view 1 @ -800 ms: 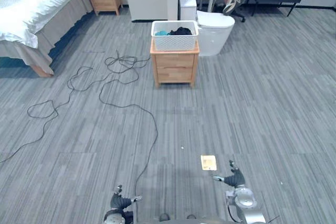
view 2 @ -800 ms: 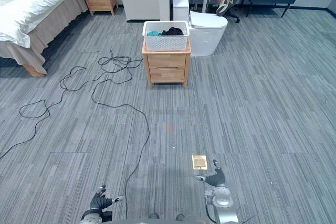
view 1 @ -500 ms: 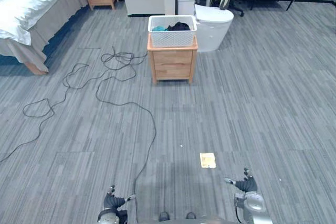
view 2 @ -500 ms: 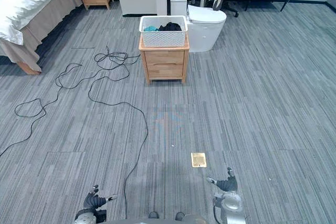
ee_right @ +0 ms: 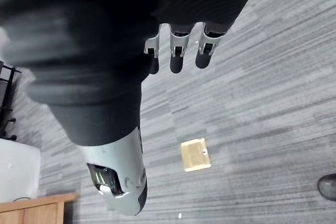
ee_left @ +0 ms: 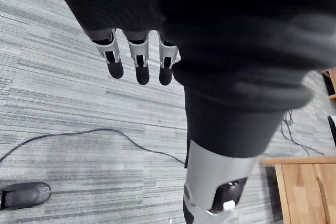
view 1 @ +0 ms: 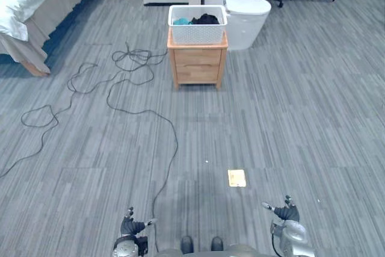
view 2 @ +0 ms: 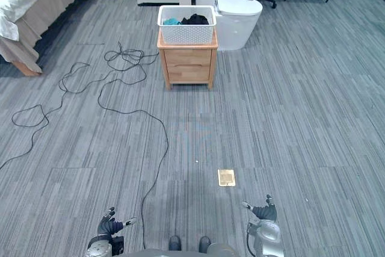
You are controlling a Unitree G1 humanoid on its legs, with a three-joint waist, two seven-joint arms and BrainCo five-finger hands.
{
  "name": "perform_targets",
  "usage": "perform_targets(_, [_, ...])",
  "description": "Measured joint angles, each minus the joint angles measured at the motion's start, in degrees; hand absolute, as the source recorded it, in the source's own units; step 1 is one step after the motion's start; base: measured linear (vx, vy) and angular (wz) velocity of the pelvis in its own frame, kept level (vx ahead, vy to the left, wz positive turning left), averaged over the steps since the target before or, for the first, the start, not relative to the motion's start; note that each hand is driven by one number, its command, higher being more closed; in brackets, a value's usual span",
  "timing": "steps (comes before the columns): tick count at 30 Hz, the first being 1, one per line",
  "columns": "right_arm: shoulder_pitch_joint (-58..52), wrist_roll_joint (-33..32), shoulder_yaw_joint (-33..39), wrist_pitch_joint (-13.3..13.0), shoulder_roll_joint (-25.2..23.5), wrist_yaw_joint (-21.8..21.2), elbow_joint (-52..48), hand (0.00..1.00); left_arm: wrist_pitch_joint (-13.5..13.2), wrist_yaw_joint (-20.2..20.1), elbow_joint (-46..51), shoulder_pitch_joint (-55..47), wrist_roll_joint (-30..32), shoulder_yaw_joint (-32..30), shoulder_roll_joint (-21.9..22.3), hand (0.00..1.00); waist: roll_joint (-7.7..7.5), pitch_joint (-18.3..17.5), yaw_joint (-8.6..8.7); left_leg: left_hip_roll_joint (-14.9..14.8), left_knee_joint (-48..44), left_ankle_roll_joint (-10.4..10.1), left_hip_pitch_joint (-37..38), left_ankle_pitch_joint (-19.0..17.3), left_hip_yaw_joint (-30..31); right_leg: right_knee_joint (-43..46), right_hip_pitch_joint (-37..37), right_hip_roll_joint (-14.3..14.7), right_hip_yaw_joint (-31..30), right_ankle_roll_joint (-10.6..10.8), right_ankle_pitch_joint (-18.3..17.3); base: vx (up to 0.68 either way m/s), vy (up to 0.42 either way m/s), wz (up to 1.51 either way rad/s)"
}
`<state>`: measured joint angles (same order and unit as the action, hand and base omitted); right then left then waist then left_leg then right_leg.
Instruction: Pick up the laundry basket with both hands and put the clothes into the washing machine.
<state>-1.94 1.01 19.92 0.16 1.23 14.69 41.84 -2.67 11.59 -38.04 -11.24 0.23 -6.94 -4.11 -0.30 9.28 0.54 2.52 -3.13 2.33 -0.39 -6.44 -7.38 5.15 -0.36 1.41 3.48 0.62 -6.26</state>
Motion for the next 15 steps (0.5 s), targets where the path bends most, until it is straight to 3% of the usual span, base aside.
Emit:
perform_targets(3, [0.3,0.0,-0.1,0.2,0.4,0.2,0.0,0.00,0.0,0.0,2.4,-0.7,-0.8,0.1,0.4,0.00,0.54,0.6,-0.25,0.1,-6.1,1.6,-1.9,-5.4,-2.2,9.6,-3.9,-1.6,0.0,2.1,-6.1,0.04,0.049,-0.25])
perform_targets(5, [-0.2,-0.1,-0.9,0.4,0.2,0.2,-0.2,0.00,0.0,0.4,4.3,-0.9,-1.9,0.7,0.3,0.00,0.88,2.4,-0.07,0.5,-8.9,2.7,-0.2,-9.2,-2.4,28.6,-10.5,-3.9,2.0,3.1,-8.1,0.14,0.092,-0.09])
perform_targets(7, [-1.4,-0.4,-2.1,0.5,-0.3,0.2,-0.4,0.00,0.0,1.1,4.3,-0.6,-2.0,2.5,-1.0,0.00,0.71,3.3,0.30,0.5,-10.6,3.4,2.5,-11.1,-1.5,39.8,-16.3,-5.2,4.4,2.0,-10.3,0.29,0.090,0.06])
perform_targets(10, [-1.9,-0.4,-3.2,0.5,-0.4,0.2,-0.7,0.00,0.0,1.2,4.3,0.6,-2.0,3.1,-2.0,0.00,0.51,4.1,1.00,0.2,-8.4,3.2,7.4,-12.7,1.1,35.6,-22.5,-5.5,7.7,2.1,-11.1,0.46,0.054,0.37])
perform_targets(12, [-1.8,-0.4,-3.8,0.5,0.7,0.2,-1.4,0.00,0.0,1.2,4.1,3.0,-2.3,3.1,-1.8,0.00,1.74,5.8,2.49,-2.1,-6.0,3.0,11.1,-12.6,4.1,26.3,-25.3,-4.2,9.4,1.7,-8.0,0.58,-0.041,0.94])
perform_targets(13, [-2.1,-0.4,-4.1,0.5,1.7,0.2,-2.6,0.00,0.0,1.2,4.0,4.7,-2.3,4.1,-1.8,0.00,2.23,6.8,3.10,-3.6,-4.8,0.8,13.4,-12.7,5.8,18.3,-26.6,-2.9,10.6,1.7,-3.0,0.79,-0.108,0.86])
perform_targets(14, [-2.3,-0.1,-4.2,0.4,1.7,0.2,-3.7,0.00,-0.1,1.2,3.8,5.2,-2.3,4.2,-2.1,0.00,1.34,6.9,3.29,-3.7,-4.8,-1.5,15.1,-13.2,6.4,11.9,-28.1,-3.0,10.6,0.9,2.2,0.82,-0.117,0.79])
perform_targets(15, [-2.9,0.2,-4.3,0.4,1.7,0.2,-4.9,0.00,-0.1,1.2,3.6,5.1,-2.3,4.2,-2.4,0.00,0.55,6.8,3.46,-3.6,-5.0,-3.3,16.7,-14.2,6.6,10.6,-29.1,-3.0,10.6,-0.8,4.7,0.59,-0.112,0.55])
